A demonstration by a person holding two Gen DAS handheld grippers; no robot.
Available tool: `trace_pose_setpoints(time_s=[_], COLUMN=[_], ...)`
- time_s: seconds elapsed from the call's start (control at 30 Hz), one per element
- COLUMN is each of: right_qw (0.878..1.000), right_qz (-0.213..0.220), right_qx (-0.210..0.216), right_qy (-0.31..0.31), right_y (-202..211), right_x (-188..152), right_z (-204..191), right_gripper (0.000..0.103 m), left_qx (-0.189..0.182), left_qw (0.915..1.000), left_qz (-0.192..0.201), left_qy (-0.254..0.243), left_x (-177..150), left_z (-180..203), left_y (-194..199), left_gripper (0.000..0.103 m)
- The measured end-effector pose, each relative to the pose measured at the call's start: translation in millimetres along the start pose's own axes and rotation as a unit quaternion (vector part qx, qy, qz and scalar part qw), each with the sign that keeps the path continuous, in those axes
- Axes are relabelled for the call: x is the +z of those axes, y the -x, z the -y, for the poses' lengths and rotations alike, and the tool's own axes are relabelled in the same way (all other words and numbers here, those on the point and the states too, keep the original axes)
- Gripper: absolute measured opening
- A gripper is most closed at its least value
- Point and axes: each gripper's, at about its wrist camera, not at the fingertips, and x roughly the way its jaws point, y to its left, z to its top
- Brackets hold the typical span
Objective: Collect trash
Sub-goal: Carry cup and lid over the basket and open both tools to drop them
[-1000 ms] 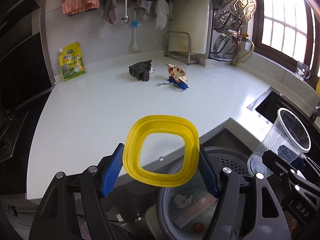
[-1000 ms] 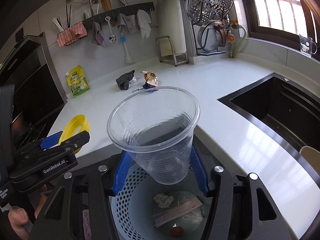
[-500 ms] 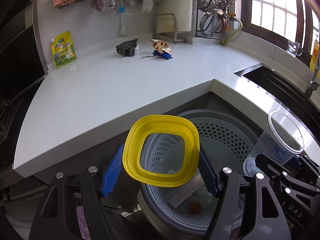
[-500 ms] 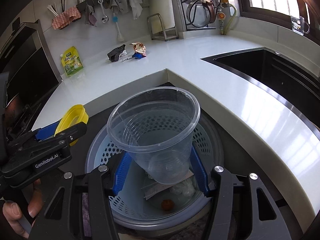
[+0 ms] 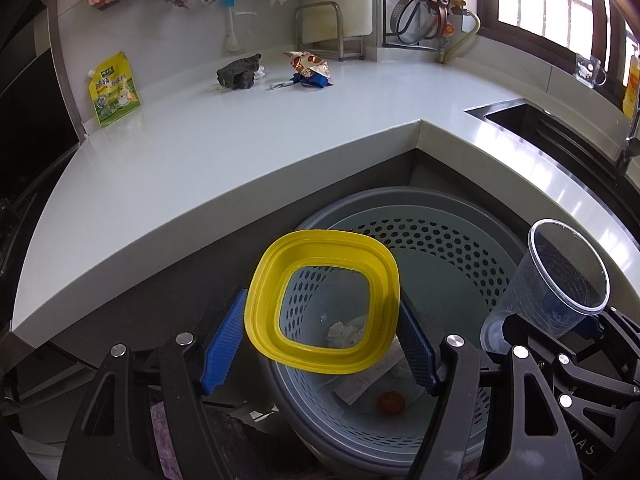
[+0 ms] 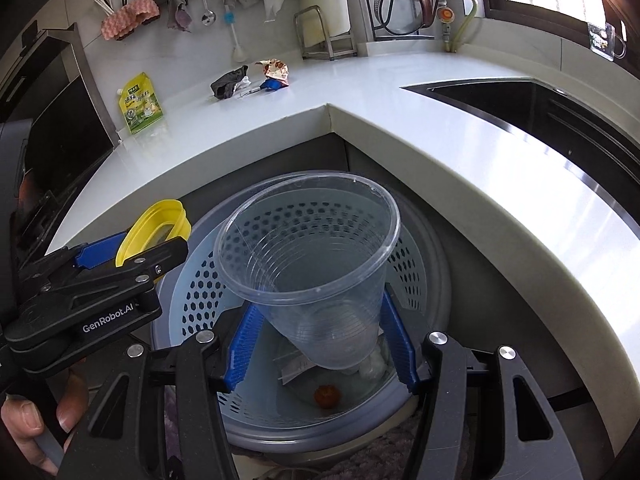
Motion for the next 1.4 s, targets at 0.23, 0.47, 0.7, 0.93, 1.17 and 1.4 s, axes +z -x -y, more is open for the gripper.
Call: trace_pose_setpoints(time_s=[0.23,0.47,0.7,0.93,1.17,1.4], right_qw=[1.000,1.000,1.000,1.000,1.000,1.000], right_qz=[-0.014,-0.019,-0.014,-0.003,-0.002,0.000], right_qx=[-0.003,-0.004,-0.012,-0.020,-0.021,-0.021], right_qy=[0.014,0.011,0.005,0.001,-0.003,-0.005], right_y=[-10.2,-13.6,-13.1,-8.4,-7.8,-6.8], right_x=[0.0,0.1,3.4,3.7,3.7,3.9], right_z=[-3.7,-1.2,2.2,5.7,7.9,8.5], right_gripper=[0.055,0.055,0.071,0.073,0.073,0.073], left_qx=[-0.008,-0.012,-0.015,-0.016,-0.015,-0.013], left_qw=[0.9997,0.9996,0.9993,0.9992,0.9993,0.9993], left_qz=[-0.021,-0.024,-0.027,-0.029,-0.028,-0.027], left_qy=[0.012,0.012,0.020,0.022,0.022,0.022], left_x=[-3.0,-2.2,-2.6,-3.9,-4.5,-4.2], left_z=[-4.0,-5.4,-8.0,-9.3,-10.8,-11.0], left_y=[-11.6,-15.2,-17.5,-18.0,-18.0,-17.6], left_gripper=[0.070,0.071,0.080,0.083,0.084,0.084])
